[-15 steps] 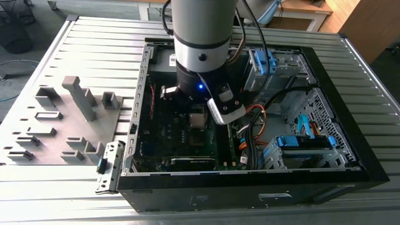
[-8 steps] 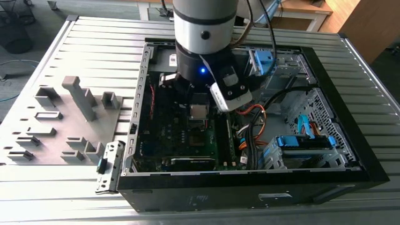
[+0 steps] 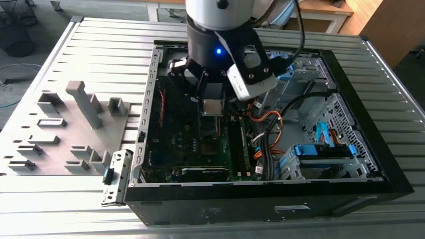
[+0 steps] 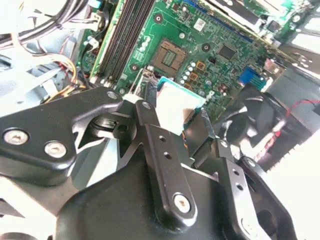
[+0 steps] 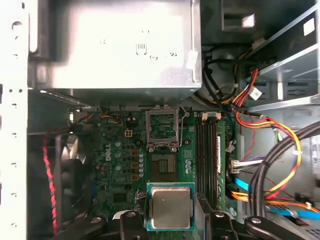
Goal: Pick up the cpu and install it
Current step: 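Place the cpu into insertion slot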
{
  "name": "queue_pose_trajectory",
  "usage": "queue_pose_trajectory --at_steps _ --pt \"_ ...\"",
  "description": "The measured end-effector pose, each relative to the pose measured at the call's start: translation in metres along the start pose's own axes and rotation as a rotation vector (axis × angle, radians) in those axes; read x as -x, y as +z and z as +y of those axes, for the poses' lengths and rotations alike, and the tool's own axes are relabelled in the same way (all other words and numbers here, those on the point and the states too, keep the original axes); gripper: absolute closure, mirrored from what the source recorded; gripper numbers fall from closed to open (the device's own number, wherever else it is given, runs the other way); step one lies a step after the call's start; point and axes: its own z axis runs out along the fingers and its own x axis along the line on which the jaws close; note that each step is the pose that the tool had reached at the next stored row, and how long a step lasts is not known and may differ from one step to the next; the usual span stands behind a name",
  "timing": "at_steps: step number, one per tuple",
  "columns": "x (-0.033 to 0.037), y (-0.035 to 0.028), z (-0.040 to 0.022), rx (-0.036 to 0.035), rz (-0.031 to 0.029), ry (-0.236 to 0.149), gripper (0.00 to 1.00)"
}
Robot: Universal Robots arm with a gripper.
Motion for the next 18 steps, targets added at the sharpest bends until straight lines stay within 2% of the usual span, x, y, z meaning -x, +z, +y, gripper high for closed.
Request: queue_pose_trajectory --at_steps 9,10,16,18 --pt "0.0021 -0.041 0.0014 0.0002 -0.0001 0.0 0.53" --pt "0.0026 -0.0522 0.0018 0.0001 0.0 0.001 0.53" --pt "0.004 -0.0795 0.0028 0.0001 -0.0001 0.001 0.53" --pt "0.004 -0.0783 0.0027 0.0002 -0.0001 0.001 0.53"
